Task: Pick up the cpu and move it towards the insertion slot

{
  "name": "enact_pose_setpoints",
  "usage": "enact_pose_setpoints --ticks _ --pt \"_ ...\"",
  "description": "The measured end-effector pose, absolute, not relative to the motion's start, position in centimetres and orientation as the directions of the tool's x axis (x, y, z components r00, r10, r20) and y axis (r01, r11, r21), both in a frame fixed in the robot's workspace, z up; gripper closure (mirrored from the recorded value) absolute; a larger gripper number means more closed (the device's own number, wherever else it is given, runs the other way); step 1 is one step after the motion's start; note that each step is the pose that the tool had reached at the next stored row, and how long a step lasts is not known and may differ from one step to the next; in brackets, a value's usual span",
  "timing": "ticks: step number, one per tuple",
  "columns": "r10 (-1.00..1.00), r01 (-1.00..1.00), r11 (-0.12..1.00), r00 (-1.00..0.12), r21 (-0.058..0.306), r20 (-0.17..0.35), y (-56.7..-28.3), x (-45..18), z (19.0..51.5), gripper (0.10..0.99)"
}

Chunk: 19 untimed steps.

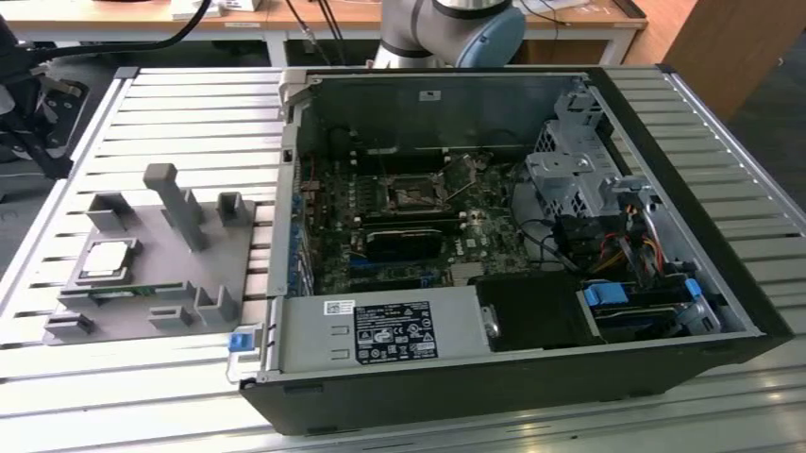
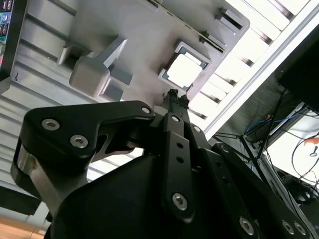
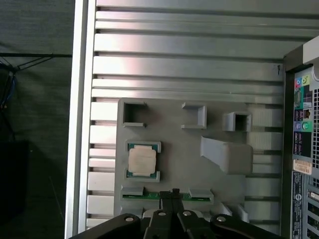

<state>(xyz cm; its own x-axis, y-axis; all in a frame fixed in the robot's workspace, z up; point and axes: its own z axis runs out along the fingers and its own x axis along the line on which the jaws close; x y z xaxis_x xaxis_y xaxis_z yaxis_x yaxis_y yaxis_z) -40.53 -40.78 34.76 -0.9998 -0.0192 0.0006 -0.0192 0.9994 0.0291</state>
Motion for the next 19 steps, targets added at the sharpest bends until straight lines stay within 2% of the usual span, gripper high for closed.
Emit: enact_pose_setpoints --ticks 14,15,16,18,19 --pt "-0.019 -0.019 0.999 -1.0 0.025 0.001 -40.8 -42.2 33.5 0.973" --pt "-0.019 -0.019 1.0 -1.0 0.024 0.001 -40.8 -42.3 33.4 0.918" --pt "-0.019 -0.019 1.0 -1.0 0.023 0.001 -40.8 -42.3 33.3 0.918" --pt "-0.019 -0.019 1.0 -1.0 0.023 0.001 -40.8 -42.5 33.0 0.792" --pt "-0.019 -0.019 1.0 -1.0 0.023 0.001 -40.8 -42.5 32.8 0.792"
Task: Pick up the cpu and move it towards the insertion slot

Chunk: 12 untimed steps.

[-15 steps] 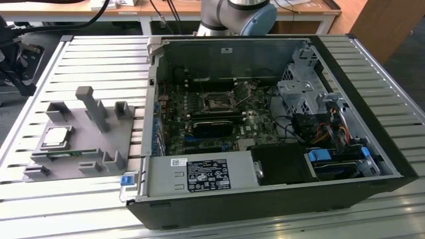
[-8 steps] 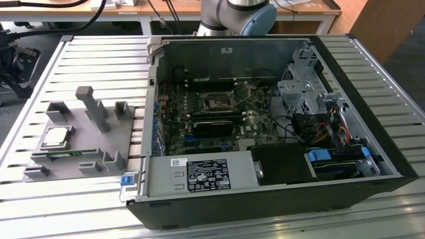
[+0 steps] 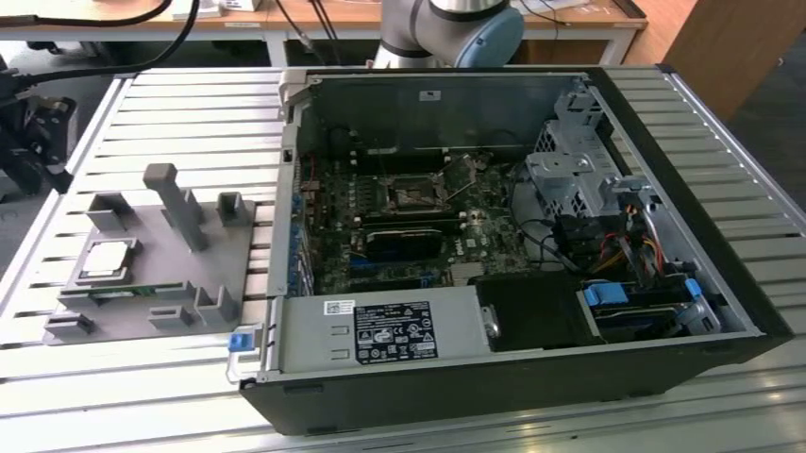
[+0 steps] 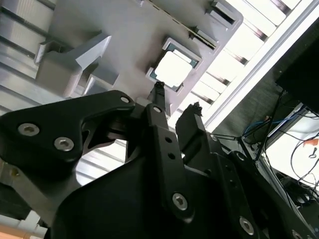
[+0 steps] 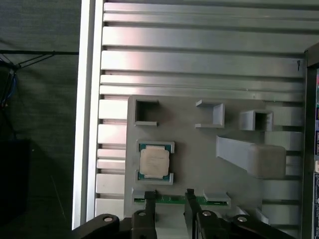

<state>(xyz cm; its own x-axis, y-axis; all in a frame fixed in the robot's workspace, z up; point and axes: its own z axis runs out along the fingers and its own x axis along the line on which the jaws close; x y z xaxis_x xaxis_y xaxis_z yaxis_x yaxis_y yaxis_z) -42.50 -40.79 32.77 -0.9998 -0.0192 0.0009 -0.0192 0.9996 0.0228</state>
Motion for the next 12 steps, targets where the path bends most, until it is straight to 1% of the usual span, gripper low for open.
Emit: enact_pose_setpoints --ticks 3,4,5,6,8,9,11,12 --pt "-0.019 -0.019 1.0 -1.0 0.023 0.001 -40.8 -42.6 32.2 0.62" --pt "-0.019 -0.019 1.0 -1.0 0.023 0.001 -40.8 -42.7 32.1 0.62" --pt "-0.019 -0.019 1.0 -1.0 0.024 0.002 -40.8 -42.7 31.9 0.561" --pt "-0.019 -0.019 1.0 -1.0 0.024 0.004 -40.8 -42.7 31.7 0.561" --pt "-0.019 -0.019 1.0 -1.0 0.024 0.006 -40.8 -42.7 31.5 0.443" --pt "-0.019 -0.019 1.0 -1.0 0.024 0.006 -40.8 -42.7 31.4 0.443" --pt "-0.019 -0.019 1.0 -1.0 0.024 0.006 -41.0 -42.7 31.1 0.329" --pt "-0.019 -0.019 1.0 -1.0 0.024 0.006 -41.0 -42.7 30.9 0.329"
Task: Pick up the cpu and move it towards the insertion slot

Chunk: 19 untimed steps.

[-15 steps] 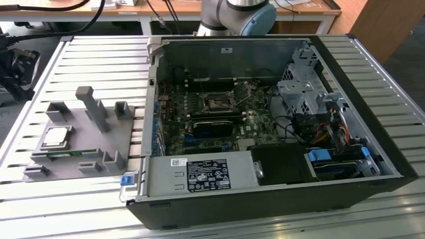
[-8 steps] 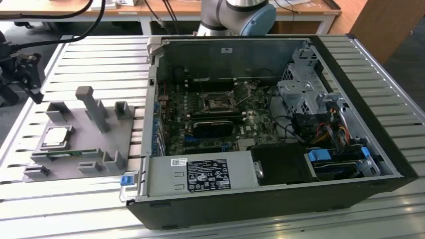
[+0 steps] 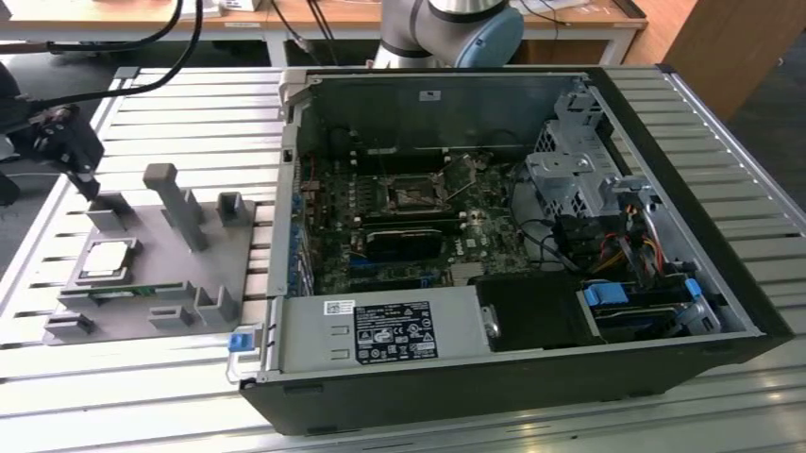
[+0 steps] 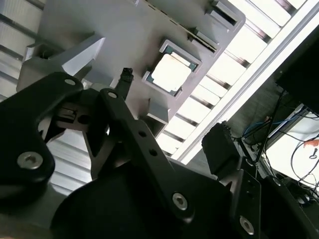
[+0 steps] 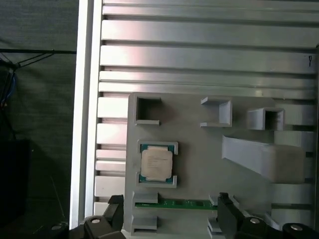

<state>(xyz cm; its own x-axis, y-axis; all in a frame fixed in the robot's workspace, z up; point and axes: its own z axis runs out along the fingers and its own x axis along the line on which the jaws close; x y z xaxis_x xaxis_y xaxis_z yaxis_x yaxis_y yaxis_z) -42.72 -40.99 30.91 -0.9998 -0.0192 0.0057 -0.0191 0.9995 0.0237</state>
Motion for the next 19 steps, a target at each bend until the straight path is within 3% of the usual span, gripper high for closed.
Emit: enact_pose_setpoints --ticks 2,3,4,19 --pt "-0.019 -0.019 1.0 -1.0 0.024 0.006 -41.0 -42.7 30.6 0.212" --pt "-0.019 -0.019 1.0 -1.0 0.024 0.006 -41.0 -42.7 30.5 0.212" --pt "-0.019 -0.019 1.0 -1.0 0.024 0.006 -41.0 -42.7 30.3 0.149" --pt "-0.019 -0.019 1.0 -1.0 0.024 0.008 -41.0 -42.7 28.1 0.149"
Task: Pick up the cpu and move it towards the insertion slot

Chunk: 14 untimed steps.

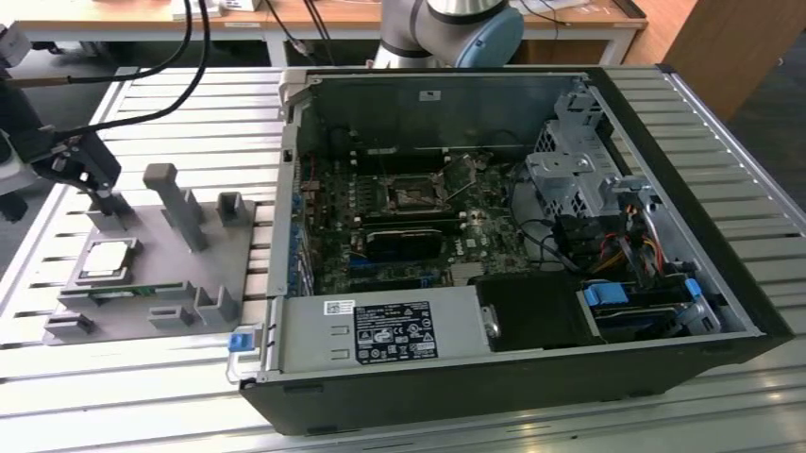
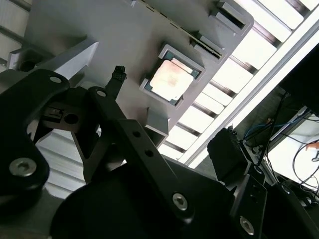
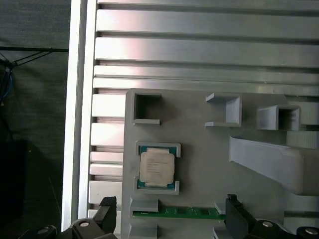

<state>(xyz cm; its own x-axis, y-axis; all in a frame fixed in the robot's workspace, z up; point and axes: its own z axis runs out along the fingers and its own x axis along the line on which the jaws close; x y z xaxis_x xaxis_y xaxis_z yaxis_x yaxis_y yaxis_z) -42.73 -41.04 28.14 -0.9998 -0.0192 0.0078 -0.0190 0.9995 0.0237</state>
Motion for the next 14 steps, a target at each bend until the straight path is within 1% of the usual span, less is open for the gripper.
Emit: enact_pose_setpoints --ticks 14 --pt "-0.019 -0.019 1.0 -1.0 0.024 0.008 -41.0 -42.7 26.7 0.149"
